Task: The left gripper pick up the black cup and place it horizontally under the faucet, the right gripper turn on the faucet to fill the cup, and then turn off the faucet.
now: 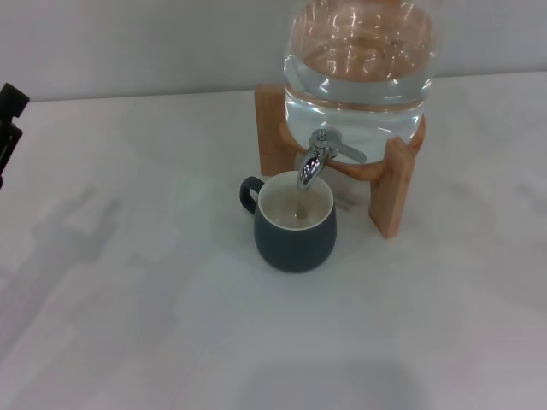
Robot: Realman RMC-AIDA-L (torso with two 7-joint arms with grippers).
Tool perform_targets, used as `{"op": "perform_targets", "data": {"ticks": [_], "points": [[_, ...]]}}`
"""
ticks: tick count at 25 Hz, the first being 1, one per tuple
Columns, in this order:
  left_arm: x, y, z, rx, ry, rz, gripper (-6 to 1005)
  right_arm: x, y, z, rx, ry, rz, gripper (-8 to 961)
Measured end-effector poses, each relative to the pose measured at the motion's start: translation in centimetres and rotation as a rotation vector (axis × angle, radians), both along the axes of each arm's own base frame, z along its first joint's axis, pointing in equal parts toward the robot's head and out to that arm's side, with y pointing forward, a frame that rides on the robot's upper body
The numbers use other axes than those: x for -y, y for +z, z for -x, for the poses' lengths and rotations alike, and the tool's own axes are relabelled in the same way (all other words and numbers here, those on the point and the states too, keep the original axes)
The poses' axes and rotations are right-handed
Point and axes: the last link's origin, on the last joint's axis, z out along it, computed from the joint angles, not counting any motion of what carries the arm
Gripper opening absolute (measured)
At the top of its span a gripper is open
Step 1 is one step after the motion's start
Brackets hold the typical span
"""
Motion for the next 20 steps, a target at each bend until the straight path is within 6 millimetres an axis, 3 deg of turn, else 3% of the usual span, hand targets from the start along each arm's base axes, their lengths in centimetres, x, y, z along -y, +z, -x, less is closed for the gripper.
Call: {"op": "perform_targets", "data": {"ticks": [6, 11, 15, 20], "points": [[-0.1, 0.0, 0.2, -0.002, 0.018, 0.004, 465, -1.3, -4.5, 4.0, 0.03, 0.153, 0.243, 841], [0.1, 0.0, 0.6, 0.002, 0.036, -0.002, 465, -1.7, -6.4, 7.3, 0.053, 0.267, 0.357, 841], [0.3, 0.0, 0.8, 0.004, 0.044, -0.002, 465, -1.8, -7.6, 9.1, 0.034, 0.337, 0.409, 841], [0.4, 0.1, 0.8, 0.007, 0.043, -0.002, 465, -2.4, -8.9, 9.5, 0.059, 0.332, 0.43, 841]]}}
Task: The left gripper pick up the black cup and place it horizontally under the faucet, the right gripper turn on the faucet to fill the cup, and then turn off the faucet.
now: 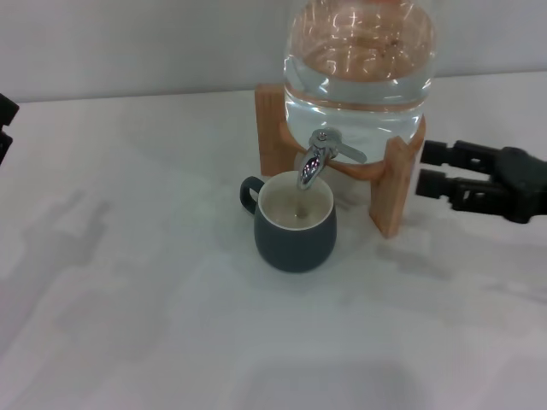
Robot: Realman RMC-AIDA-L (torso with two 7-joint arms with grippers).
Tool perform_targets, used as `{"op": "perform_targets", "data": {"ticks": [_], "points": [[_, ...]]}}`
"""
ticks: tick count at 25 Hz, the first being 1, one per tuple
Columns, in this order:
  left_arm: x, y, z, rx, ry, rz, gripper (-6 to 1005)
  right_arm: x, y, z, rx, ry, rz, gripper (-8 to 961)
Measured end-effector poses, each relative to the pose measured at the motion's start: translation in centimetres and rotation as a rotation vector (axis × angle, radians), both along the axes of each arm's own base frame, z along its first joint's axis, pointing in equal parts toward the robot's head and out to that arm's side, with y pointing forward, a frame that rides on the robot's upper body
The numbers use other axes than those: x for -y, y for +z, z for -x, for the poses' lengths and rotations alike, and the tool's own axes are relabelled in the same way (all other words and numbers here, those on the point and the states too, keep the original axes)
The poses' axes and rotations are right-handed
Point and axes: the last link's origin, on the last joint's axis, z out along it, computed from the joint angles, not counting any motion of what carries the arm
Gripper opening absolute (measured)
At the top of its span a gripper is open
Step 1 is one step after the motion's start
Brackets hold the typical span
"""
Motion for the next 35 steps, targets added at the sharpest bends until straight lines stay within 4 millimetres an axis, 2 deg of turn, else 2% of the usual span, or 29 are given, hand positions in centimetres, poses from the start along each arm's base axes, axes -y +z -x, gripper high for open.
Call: {"op": "perform_targets", "data": {"ticks": [12, 35], "points": [[0.5, 0.2, 0.3, 0.018, 0.004, -0.006, 465, -1.6, -2.9, 0.2, 0.103, -0.037, -0.002, 841], [1.2, 0.3, 0.4, 0.029, -0.006, -0.012, 464, -2.7, -3.6, 0.7, 0.116, -0.056, -0.024, 841]]}}
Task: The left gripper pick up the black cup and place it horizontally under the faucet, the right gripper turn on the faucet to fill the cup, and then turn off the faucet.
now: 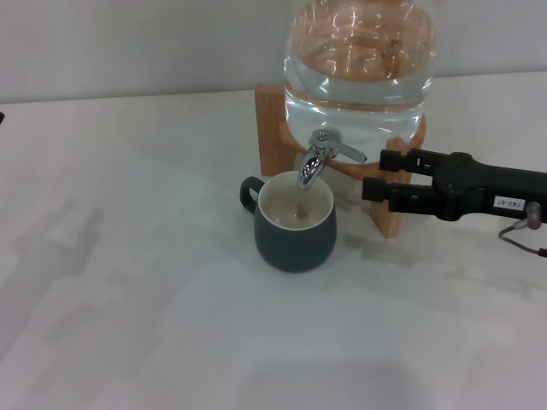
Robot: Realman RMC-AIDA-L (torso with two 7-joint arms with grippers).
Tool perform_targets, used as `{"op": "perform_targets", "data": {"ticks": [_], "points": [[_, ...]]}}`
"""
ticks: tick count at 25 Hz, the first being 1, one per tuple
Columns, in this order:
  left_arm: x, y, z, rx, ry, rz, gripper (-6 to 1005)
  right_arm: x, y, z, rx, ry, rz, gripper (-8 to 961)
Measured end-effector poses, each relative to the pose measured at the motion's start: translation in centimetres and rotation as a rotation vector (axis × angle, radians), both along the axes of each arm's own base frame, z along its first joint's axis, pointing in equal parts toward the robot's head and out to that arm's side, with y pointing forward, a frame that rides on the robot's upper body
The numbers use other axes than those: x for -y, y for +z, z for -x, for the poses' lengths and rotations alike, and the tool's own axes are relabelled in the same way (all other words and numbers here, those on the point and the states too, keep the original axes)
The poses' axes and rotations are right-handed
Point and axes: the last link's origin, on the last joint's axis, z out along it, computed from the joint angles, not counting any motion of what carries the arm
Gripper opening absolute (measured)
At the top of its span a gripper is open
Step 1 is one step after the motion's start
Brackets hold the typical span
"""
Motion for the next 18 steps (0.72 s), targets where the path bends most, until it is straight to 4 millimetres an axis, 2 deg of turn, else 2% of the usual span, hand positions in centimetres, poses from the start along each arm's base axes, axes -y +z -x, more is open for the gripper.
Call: {"op": "perform_targets", "data": {"ticks": [18], "points": [[0.2, 0.0, 0.3, -0.002, 0.012, 0.0, 464, -0.2, -1.5, 1.8, -0.006, 0.056, 0.053, 841]]}}
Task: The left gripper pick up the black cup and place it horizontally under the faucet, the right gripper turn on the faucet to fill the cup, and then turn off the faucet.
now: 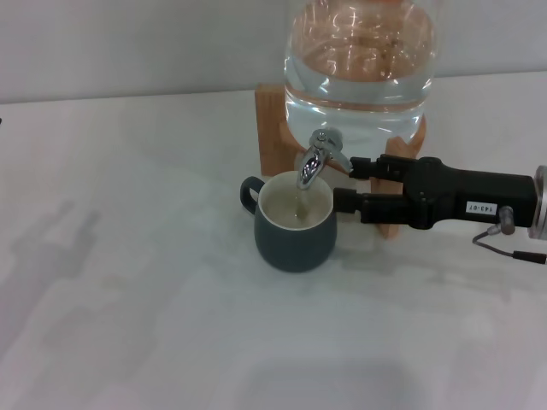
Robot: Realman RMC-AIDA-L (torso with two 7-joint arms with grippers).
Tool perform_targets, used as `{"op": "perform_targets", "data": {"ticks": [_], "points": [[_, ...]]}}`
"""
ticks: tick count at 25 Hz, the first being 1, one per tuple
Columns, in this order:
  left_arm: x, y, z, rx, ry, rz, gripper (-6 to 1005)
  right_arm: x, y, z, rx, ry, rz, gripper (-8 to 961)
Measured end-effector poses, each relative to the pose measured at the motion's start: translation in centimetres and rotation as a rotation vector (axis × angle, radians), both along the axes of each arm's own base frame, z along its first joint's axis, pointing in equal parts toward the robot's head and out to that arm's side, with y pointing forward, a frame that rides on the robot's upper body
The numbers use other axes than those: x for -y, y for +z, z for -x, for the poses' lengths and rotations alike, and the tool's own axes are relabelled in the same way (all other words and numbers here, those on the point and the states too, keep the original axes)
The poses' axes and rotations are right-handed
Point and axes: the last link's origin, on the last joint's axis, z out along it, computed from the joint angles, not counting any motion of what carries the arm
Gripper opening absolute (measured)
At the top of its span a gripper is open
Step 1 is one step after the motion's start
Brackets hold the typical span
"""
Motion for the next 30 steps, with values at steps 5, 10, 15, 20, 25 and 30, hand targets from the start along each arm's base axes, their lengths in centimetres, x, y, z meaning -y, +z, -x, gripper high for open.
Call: {"op": "perform_targets", "data": {"ticks": [5, 10, 15, 20, 25, 30], "points": [[0.0, 0.0, 0.1, -0.001, 0.005, 0.001, 464, 0.3, 0.0, 0.2, -0.009, 0.019, 0.017, 841], [0.0, 0.0, 0.1, -0.002, 0.006, 0.0, 464, 0.2, 0.5, -0.1, -0.021, 0.004, -0.001, 841], [0.0, 0.0, 0.2, -0.003, 0.009, 0.001, 464, 0.7, 2.2, -1.3, -0.048, -0.02, -0.035, 841], [-0.2, 0.0, 0.2, -0.007, 0.012, 0.002, 464, 1.9, 3.4, -2.1, -0.065, -0.006, -0.021, 841], [-0.5, 0.0, 0.2, -0.012, 0.026, 0.006, 464, 3.3, 3.1, -1.7, -0.102, 0.039, 0.031, 841], [-0.7, 0.4, 0.4, 0.003, 0.036, 0.002, 464, 4.0, 1.6, -0.5, -0.105, 0.097, 0.117, 841]]}}
